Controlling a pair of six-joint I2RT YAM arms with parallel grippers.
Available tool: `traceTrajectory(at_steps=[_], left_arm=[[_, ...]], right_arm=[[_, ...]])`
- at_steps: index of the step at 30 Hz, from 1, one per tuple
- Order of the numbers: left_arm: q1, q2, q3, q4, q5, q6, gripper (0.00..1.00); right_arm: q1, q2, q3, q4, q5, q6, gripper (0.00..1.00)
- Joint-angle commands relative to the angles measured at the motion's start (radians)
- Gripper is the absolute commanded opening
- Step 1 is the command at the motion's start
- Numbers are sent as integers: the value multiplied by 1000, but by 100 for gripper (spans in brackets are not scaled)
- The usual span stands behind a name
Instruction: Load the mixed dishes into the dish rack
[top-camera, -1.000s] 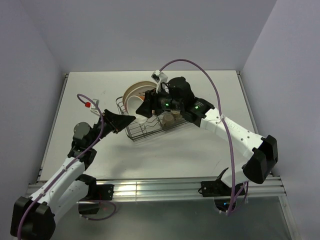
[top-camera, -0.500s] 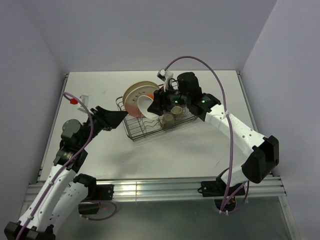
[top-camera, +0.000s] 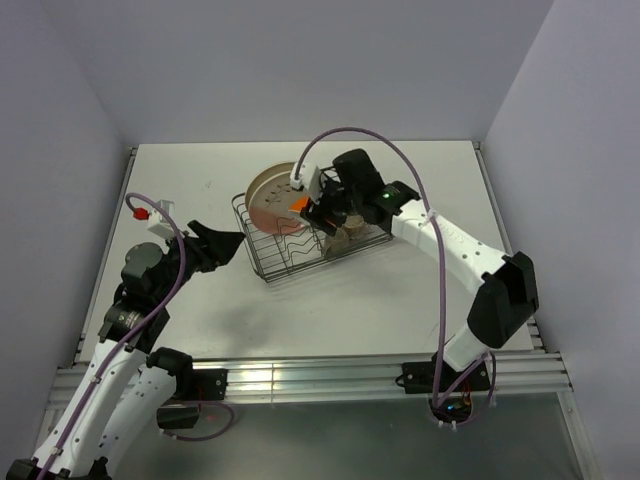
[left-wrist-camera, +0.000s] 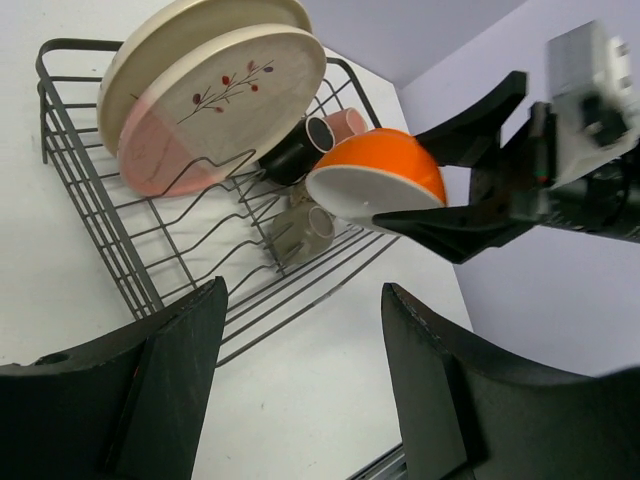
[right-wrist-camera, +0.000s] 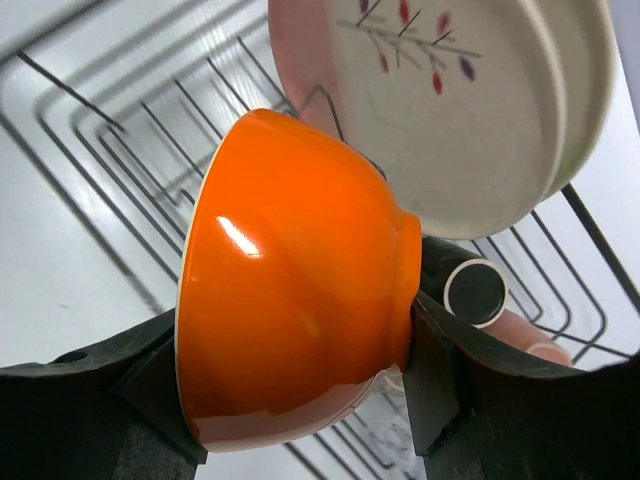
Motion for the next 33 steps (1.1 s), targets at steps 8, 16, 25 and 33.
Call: traceTrajectory(at_steps=[8,16,25,33], left_arm=[[5,-19,-7,-20,-45,36,69],[5,-46,-38,-35,-63,35,69],[6,-21,-47,-14,-65,46,70],[8,0,-47,-6,-66,56,70]], right_arm=[[108,102,69,72,205,-382,6],[136,142,55,65,234,-575,7],[151,192,72,35,217,-678,9],[165,252,112,10,209,-709,13]])
